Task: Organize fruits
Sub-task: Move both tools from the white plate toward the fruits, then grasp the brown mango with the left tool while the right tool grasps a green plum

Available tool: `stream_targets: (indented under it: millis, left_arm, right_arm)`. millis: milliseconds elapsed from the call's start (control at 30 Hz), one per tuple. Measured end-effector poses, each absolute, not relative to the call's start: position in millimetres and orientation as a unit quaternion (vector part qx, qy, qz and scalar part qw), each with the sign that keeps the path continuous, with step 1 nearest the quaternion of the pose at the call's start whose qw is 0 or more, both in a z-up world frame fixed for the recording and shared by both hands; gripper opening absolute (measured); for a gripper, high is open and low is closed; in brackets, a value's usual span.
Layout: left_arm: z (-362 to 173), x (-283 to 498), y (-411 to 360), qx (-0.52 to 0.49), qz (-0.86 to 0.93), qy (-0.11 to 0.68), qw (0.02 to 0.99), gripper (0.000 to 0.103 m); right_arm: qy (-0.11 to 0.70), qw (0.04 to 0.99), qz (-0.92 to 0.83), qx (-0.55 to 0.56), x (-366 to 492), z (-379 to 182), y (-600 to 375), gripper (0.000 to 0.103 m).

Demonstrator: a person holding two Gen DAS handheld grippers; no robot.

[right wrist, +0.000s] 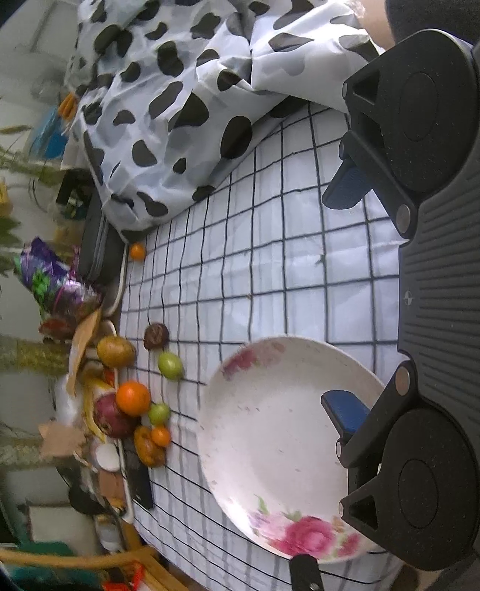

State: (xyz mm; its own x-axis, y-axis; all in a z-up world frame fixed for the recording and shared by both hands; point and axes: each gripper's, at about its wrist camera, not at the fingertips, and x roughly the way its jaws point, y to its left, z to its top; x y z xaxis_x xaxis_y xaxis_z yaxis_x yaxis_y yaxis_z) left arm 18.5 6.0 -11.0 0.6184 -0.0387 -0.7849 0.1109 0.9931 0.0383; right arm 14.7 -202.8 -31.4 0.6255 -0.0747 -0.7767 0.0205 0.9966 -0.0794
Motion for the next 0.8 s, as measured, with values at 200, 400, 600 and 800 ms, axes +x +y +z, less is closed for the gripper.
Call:
stream_targets:
  millis: [200, 400, 600, 800]
  left_arm:
    - [-11, 47, 13, 0.034, -0.065, 0.436, 0.897, 0.102]
    - [-9, 78, 21, 0.02, -0.085, 0.424, 0.902, 0.102]
    - [-8, 116, 29, 0.012, -0.104, 0.421, 0.901, 0.102]
    - [-12, 158, 35, 0.025, -0.122, 0.419, 0.9, 0.102]
  right_arm:
    - [0.41, 0.912, -0.018, -0.014, 40, -33, -216, 0.103]
    - [0.407, 0.913, 0.03, 0.009, 83, -35, -225, 0.103]
    - [0.408, 0.909, 0.079, 0.023, 123, -38, -224, 0.103]
    - [0.409, 0.903, 0.131, 0.025, 161, -43, -214, 0.103]
